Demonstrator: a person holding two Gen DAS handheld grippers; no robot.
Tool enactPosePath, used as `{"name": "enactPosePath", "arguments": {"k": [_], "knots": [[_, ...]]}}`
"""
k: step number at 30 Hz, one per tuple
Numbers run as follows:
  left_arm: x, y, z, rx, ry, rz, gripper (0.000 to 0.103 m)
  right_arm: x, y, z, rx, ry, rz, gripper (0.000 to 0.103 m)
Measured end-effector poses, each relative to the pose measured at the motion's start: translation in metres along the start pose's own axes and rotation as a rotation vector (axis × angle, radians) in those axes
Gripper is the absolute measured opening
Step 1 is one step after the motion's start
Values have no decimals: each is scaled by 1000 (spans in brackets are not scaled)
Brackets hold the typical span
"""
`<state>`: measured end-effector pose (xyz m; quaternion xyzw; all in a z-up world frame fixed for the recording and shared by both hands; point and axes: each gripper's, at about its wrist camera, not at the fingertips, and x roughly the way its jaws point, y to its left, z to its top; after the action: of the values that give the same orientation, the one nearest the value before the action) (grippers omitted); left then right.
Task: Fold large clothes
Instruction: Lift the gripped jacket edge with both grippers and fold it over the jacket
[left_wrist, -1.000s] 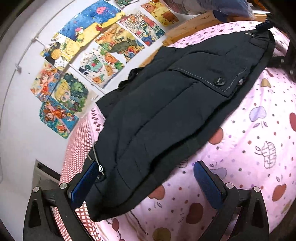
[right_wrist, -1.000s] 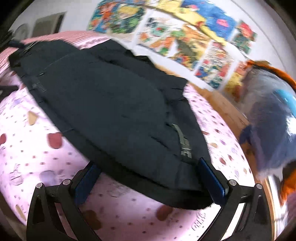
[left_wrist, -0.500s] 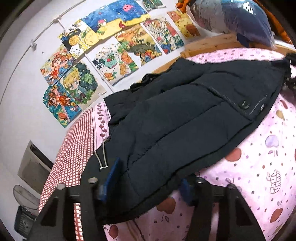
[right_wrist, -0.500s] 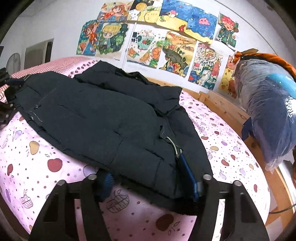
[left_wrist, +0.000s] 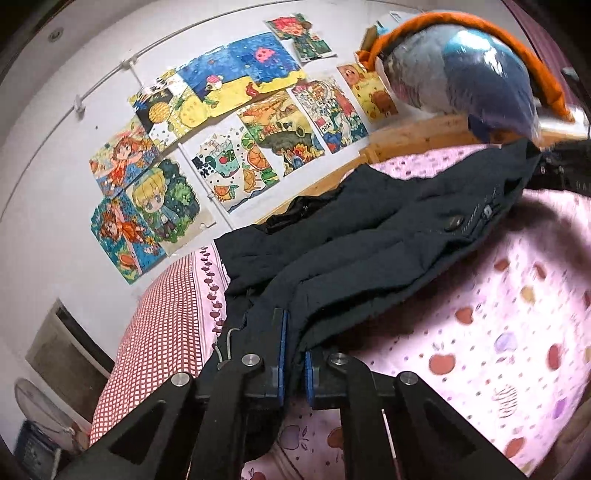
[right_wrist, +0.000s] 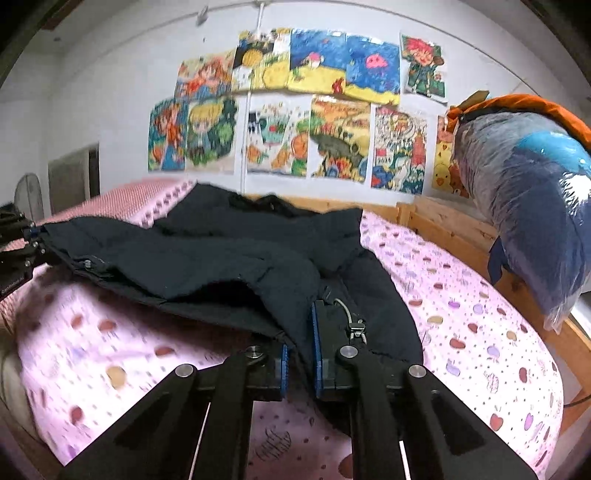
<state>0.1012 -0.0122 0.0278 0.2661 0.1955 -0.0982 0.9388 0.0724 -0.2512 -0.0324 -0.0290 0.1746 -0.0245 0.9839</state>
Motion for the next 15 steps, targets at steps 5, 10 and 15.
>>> {"name": "enactPosePath", "arguments": {"k": [5,10,15], "knots": [[-26,11,7,-13,2,-35,7,-23,2,7,-8,-33,10,8],[-62,19,18,-27,1,-59,7,-64,4,15,-50,-86,9,7],[-65,42,38,-99,-10,-78,7,-90,7,40,-60,-150,7,7]]}}
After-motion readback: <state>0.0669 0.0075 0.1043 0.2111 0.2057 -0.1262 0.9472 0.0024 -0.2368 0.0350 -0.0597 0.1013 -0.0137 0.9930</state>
